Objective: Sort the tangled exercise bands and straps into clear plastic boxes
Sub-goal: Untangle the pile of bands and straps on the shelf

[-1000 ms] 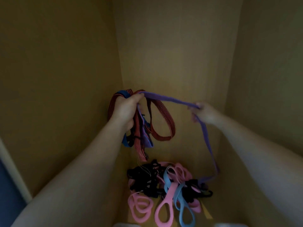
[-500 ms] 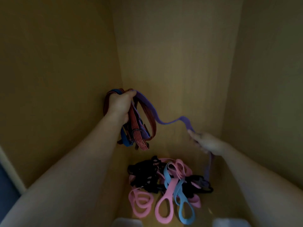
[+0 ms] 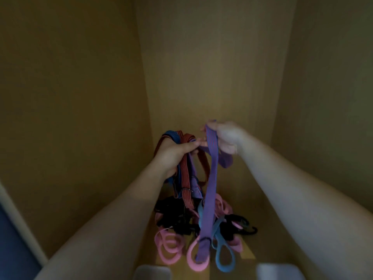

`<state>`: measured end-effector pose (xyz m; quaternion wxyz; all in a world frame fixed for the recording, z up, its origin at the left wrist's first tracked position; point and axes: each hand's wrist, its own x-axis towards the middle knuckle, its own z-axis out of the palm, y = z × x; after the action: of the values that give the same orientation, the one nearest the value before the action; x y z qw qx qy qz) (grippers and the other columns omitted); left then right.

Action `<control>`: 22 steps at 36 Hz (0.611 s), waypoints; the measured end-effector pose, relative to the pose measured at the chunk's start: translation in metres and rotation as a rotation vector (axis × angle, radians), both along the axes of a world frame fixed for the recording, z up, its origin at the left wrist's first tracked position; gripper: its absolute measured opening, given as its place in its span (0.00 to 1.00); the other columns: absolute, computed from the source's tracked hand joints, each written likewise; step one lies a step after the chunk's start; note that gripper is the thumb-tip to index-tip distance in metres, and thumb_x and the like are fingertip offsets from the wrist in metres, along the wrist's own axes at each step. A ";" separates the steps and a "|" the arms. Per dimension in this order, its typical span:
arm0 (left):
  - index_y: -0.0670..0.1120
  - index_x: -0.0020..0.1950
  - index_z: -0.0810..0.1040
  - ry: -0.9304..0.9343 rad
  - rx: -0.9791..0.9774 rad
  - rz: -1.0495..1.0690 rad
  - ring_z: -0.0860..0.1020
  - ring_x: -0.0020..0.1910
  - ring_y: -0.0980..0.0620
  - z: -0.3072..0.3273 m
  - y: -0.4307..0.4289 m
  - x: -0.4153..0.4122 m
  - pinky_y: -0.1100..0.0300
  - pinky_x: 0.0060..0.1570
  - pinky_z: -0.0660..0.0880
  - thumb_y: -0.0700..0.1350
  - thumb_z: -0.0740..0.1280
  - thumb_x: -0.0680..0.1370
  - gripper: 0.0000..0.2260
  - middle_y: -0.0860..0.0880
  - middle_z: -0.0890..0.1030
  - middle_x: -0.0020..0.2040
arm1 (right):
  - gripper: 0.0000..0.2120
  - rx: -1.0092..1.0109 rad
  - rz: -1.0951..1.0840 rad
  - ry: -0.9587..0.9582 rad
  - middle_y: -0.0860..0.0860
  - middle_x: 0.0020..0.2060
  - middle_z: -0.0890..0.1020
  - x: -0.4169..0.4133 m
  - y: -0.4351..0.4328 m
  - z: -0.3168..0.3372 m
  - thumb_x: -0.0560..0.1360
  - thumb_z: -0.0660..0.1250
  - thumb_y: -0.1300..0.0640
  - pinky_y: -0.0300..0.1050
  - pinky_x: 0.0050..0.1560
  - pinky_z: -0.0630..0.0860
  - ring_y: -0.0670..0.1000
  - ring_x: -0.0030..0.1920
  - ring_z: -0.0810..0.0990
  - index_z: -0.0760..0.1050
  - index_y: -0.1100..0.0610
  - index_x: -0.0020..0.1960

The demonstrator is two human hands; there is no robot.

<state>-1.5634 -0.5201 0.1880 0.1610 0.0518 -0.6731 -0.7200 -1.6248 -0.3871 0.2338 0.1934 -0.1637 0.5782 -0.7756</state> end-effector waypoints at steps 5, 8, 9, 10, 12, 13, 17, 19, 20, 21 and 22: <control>0.35 0.44 0.82 0.001 0.048 -0.015 0.83 0.45 0.41 -0.012 0.008 0.003 0.45 0.58 0.77 0.35 0.75 0.70 0.06 0.37 0.84 0.44 | 0.10 0.063 -0.107 0.084 0.55 0.36 0.74 0.001 -0.015 0.000 0.83 0.57 0.58 0.37 0.23 0.75 0.47 0.22 0.78 0.69 0.60 0.44; 0.31 0.46 0.82 0.016 0.061 -0.029 0.83 0.46 0.39 -0.019 0.014 0.005 0.42 0.58 0.76 0.36 0.77 0.68 0.11 0.36 0.84 0.46 | 0.14 0.118 -0.152 0.109 0.54 0.33 0.73 0.001 -0.022 -0.001 0.83 0.55 0.58 0.35 0.23 0.73 0.47 0.23 0.77 0.70 0.60 0.40; 0.30 0.47 0.81 0.023 0.083 -0.028 0.82 0.48 0.37 -0.021 0.017 0.005 0.42 0.58 0.77 0.36 0.77 0.67 0.14 0.34 0.83 0.47 | 0.15 0.098 -0.160 0.084 0.54 0.33 0.73 0.002 -0.024 -0.001 0.83 0.55 0.58 0.35 0.23 0.74 0.48 0.26 0.76 0.70 0.61 0.40; 0.28 0.49 0.80 0.026 0.102 -0.023 0.82 0.48 0.36 -0.023 0.019 0.004 0.43 0.57 0.77 0.36 0.77 0.67 0.16 0.34 0.83 0.48 | 0.14 0.059 -0.167 0.051 0.54 0.33 0.73 0.002 -0.026 -0.001 0.83 0.55 0.58 0.34 0.23 0.74 0.49 0.30 0.75 0.69 0.61 0.41; 0.29 0.49 0.79 0.029 0.108 0.006 0.82 0.46 0.39 -0.026 0.021 0.002 0.47 0.55 0.78 0.35 0.76 0.68 0.14 0.35 0.83 0.47 | 0.13 -0.025 -0.174 -0.008 0.55 0.35 0.73 0.003 -0.028 0.000 0.83 0.55 0.58 0.34 0.24 0.75 0.49 0.34 0.73 0.69 0.61 0.42; 0.30 0.47 0.80 0.030 0.106 0.017 0.82 0.43 0.42 -0.028 0.022 0.000 0.49 0.53 0.78 0.34 0.75 0.69 0.10 0.38 0.83 0.44 | 0.13 -0.056 -0.173 -0.028 0.55 0.35 0.73 0.004 -0.029 0.001 0.83 0.55 0.58 0.35 0.24 0.76 0.49 0.34 0.73 0.69 0.61 0.42; 0.34 0.41 0.80 0.021 0.078 0.052 0.81 0.35 0.47 -0.032 0.021 -0.004 0.58 0.37 0.78 0.33 0.74 0.70 0.05 0.44 0.82 0.35 | 0.13 -0.092 -0.181 -0.040 0.55 0.35 0.72 0.004 -0.024 0.003 0.83 0.54 0.59 0.36 0.24 0.76 0.49 0.33 0.72 0.68 0.61 0.41; 0.31 0.43 0.79 -0.002 0.067 0.084 0.81 0.35 0.46 -0.035 0.018 -0.009 0.59 0.35 0.78 0.37 0.77 0.67 0.12 0.42 0.82 0.36 | 0.15 -0.067 -0.175 -0.035 0.55 0.35 0.72 0.002 -0.020 0.002 0.83 0.54 0.57 0.36 0.24 0.75 0.50 0.33 0.72 0.68 0.61 0.41; 0.30 0.45 0.79 -0.006 0.057 0.107 0.82 0.37 0.44 -0.036 0.017 -0.012 0.55 0.37 0.79 0.42 0.79 0.63 0.19 0.40 0.82 0.39 | 0.16 -0.049 -0.171 -0.038 0.55 0.35 0.71 0.002 -0.019 0.001 0.84 0.53 0.57 0.35 0.24 0.75 0.50 0.33 0.72 0.68 0.61 0.40; 0.31 0.47 0.79 -0.009 0.035 0.129 0.83 0.40 0.42 -0.039 0.014 -0.018 0.49 0.42 0.81 0.48 0.81 0.59 0.27 0.38 0.83 0.42 | 0.17 -0.036 -0.166 -0.047 0.55 0.35 0.71 0.001 -0.017 -0.001 0.84 0.53 0.56 0.35 0.25 0.76 0.50 0.34 0.72 0.68 0.62 0.39; 0.33 0.48 0.80 -0.015 0.007 0.136 0.83 0.43 0.39 -0.048 0.010 -0.028 0.43 0.45 0.81 0.54 0.83 0.54 0.33 0.37 0.83 0.45 | 0.17 -0.038 -0.162 -0.058 0.55 0.35 0.71 0.000 -0.016 -0.002 0.84 0.53 0.56 0.35 0.25 0.76 0.50 0.34 0.72 0.68 0.62 0.39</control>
<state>-1.5915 -0.5097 0.1402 0.2040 0.1033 -0.6669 -0.7092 -1.6244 -0.4027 0.2319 0.1437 -0.0975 0.5687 -0.8040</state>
